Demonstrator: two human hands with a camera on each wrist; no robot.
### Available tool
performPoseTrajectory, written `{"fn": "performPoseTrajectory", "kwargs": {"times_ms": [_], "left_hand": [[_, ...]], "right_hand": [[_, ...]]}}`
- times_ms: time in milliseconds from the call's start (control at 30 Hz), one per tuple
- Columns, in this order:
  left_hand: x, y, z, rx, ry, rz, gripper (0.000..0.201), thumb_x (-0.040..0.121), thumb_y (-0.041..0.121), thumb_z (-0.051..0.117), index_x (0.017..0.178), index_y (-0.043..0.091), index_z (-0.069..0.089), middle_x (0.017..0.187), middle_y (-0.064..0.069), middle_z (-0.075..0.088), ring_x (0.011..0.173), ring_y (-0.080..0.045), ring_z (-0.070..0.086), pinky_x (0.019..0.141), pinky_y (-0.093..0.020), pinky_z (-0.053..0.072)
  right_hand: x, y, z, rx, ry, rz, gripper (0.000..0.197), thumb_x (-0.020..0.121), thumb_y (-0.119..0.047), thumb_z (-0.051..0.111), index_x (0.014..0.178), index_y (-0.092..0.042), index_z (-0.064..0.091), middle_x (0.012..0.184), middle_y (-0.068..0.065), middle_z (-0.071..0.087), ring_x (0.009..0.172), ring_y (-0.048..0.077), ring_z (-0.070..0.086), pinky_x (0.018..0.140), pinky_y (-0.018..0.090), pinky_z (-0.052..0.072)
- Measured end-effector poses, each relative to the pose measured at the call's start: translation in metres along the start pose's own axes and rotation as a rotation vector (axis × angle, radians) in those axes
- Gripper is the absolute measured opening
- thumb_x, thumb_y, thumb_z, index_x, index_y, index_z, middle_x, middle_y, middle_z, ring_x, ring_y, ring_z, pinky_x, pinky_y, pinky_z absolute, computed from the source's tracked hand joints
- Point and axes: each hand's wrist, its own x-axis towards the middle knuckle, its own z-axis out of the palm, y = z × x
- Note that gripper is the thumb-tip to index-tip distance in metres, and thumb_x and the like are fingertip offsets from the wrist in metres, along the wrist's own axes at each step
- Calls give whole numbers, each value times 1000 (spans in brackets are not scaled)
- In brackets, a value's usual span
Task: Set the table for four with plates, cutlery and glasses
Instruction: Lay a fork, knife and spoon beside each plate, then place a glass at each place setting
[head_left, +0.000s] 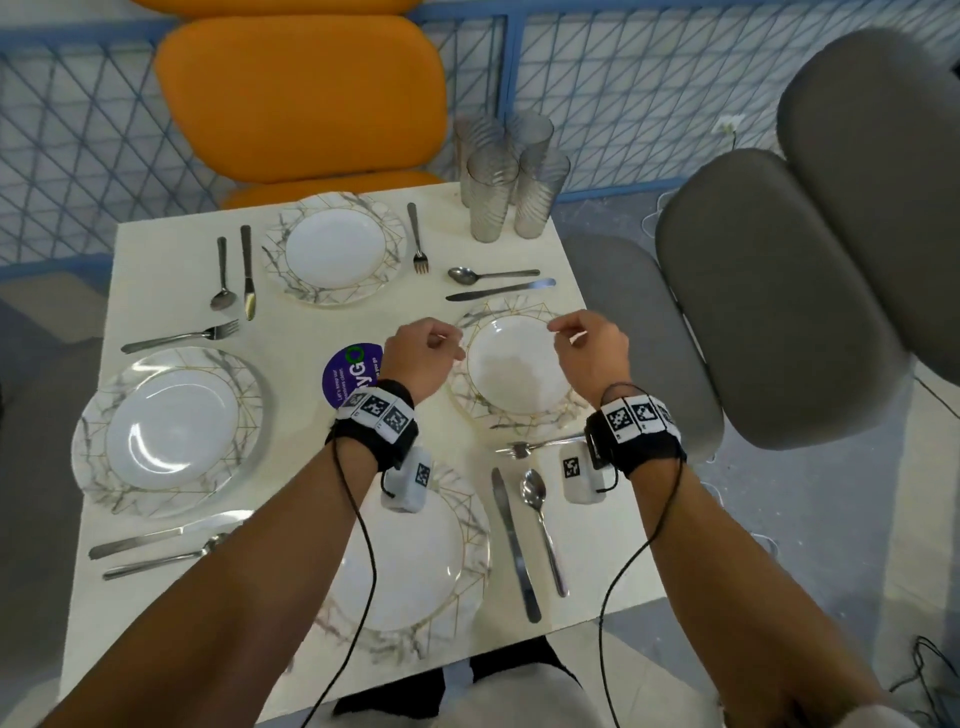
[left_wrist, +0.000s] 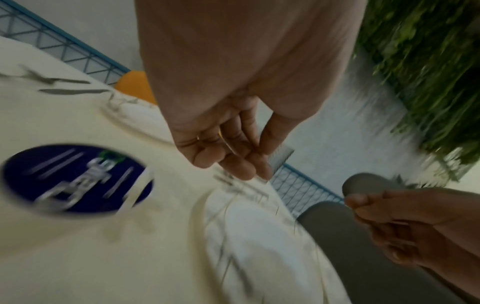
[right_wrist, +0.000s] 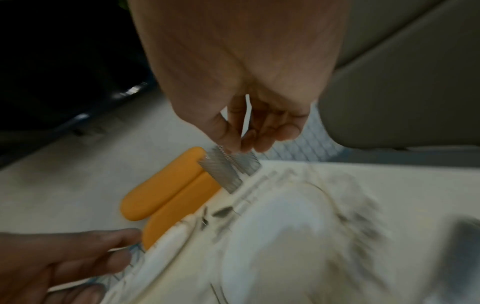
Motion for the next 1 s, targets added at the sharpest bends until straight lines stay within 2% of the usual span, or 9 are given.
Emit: {"fn": "performPoseTrajectory", "kwargs": {"times_ms": [167,267,333,400,467,567,700,867,1000], "left_hand": [[49,58,-22,-14,78,80,10,96,24,65,104,25,71,96,8,73,91,-14,70,87,-31,60],[85,92,-23,-2,120,105,20,98,22,65,118,19,66,93,14,61,79,-1,59,65,-6,49],[110,114,-19,-10,136,99,28,97,22,67,123,18,62,98,10,64,79,0,58,75,-15,53],[135,130,-14,8,153,82,39,94,27,72,130,18,59,109,5,66,92,-10,63,84,-27,53],[161,139,-5,60,158,53,53,90,32,76,137,18,54,123,0,65,108,-17,62,92,-30,51],[195,146,8,178,147,11,78,83,38,82,147,15,44,143,-7,55,129,-28,55,110,-45,45],[229,147,26,313,108,-36,106,78,39,88,159,11,25,158,-14,35,143,-35,41,114,-48,41],[250,147,47,400,140,-62,117,74,48,89,160,13,18,161,-11,31,148,-34,34,114,-50,35],[256,141,54,390,207,-44,102,76,54,85,153,11,35,151,-9,44,142,-32,43,112,-48,36]], "right_hand": [[66,-52,-9,-35,26,-181,21,89,-7,59,98,-18,74,91,-2,68,75,10,58,82,20,48],[123,-65,-10,-71,20,-206,20,85,-10,64,102,-19,72,91,1,67,84,15,62,82,20,46],[163,-67,-7,-163,9,-222,26,82,-13,67,108,-19,69,103,6,67,96,20,60,87,20,42],[198,-70,-4,-221,-1,-233,37,80,-16,69,116,-17,64,115,10,63,110,28,54,99,33,43],[228,-72,-1,-285,-19,-217,51,79,-22,72,127,-16,57,127,12,54,120,31,47,106,38,38],[263,-71,6,-368,-53,-177,79,73,-35,79,141,-16,43,139,12,44,129,33,41,107,41,32],[291,-67,20,-403,-129,-64,113,68,-47,84,154,-10,21,152,15,34,140,38,32,114,51,31],[300,-58,36,-355,-143,2,103,74,-42,83,152,-9,24,151,14,36,138,37,36,110,52,36],[301,-51,39,-248,-143,-21,97,75,-35,83,150,-7,28,148,15,37,137,36,39,111,52,37]]}}
